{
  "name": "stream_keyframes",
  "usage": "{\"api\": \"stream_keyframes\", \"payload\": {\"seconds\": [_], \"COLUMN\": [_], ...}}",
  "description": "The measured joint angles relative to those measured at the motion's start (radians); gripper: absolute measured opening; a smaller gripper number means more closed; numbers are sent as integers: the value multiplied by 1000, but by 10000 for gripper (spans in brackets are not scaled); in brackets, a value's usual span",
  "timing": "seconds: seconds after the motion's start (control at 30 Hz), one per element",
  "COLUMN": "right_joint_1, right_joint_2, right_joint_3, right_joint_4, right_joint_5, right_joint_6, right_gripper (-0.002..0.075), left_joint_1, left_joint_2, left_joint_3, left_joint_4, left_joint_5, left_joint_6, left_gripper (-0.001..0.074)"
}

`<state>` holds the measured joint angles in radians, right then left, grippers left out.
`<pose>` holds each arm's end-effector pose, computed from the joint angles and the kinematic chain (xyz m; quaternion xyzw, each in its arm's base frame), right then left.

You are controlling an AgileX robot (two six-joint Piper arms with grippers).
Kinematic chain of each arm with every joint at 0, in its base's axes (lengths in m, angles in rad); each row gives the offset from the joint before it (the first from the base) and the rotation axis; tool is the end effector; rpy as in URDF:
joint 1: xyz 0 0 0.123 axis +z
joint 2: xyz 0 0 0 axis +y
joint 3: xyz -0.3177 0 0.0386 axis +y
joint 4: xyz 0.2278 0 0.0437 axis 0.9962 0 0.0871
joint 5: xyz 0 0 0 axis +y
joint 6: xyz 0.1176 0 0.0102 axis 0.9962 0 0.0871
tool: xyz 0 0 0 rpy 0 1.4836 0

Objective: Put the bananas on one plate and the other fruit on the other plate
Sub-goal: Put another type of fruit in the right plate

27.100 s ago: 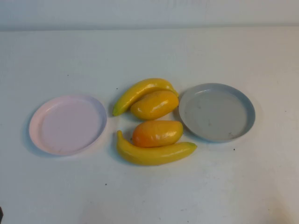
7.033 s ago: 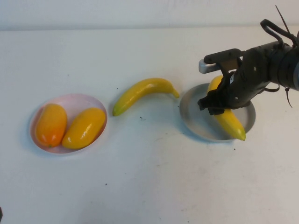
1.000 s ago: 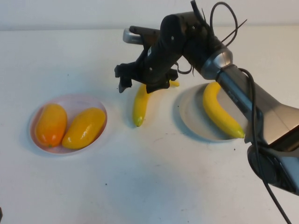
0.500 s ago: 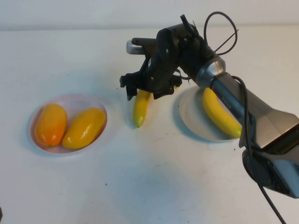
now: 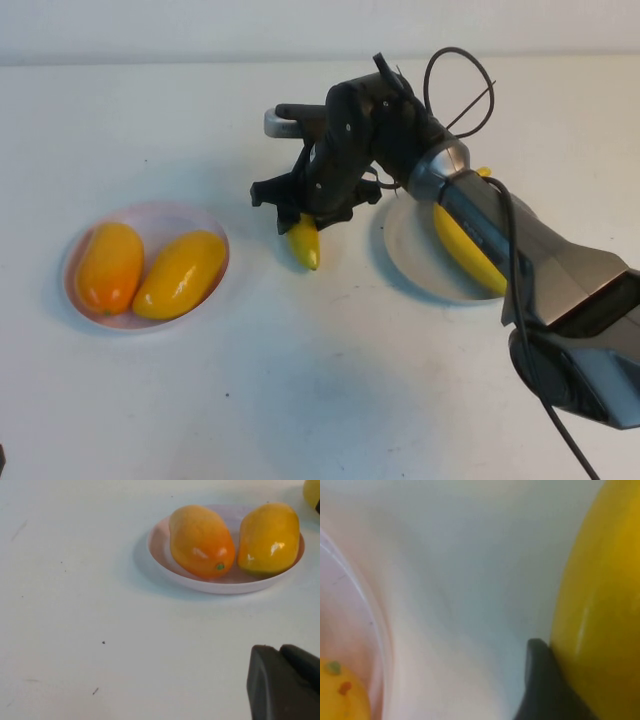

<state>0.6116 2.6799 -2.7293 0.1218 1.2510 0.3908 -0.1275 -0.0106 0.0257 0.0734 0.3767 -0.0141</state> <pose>0.4661 0.3435 0.1797 -0.1016 0.9670 0.1616 0.1689 0.0231 0.0002 0.1631 0.0651 0.8033 -0.0108 0.5920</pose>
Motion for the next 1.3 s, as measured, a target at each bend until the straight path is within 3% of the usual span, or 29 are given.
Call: {"api": "stream_keyframes", "payload": {"seconds": [0.53, 0.73, 0.93, 1.3], "right_joint_1": [8, 8, -2, -40], "right_joint_2": [-230, -313, -395, -617], "right_joint_3": [0, 80, 257, 752], "right_joint_4": [-33, -61, -33, -134], "right_joint_5": [2, 6, 6, -2], "right_joint_6": [-72, -114, -125, -116], "right_gripper": [309, 309, 309, 309], "left_joint_1": [0, 0, 0, 0], "left_joint_2": [0, 0, 0, 0], "left_joint_3": [0, 0, 0, 0], "left_joint_4": [0, 0, 0, 0], "left_joint_5": [0, 0, 1, 1], "left_joint_6": [0, 0, 0, 0], "left_gripper": [1, 1, 1, 1]}}
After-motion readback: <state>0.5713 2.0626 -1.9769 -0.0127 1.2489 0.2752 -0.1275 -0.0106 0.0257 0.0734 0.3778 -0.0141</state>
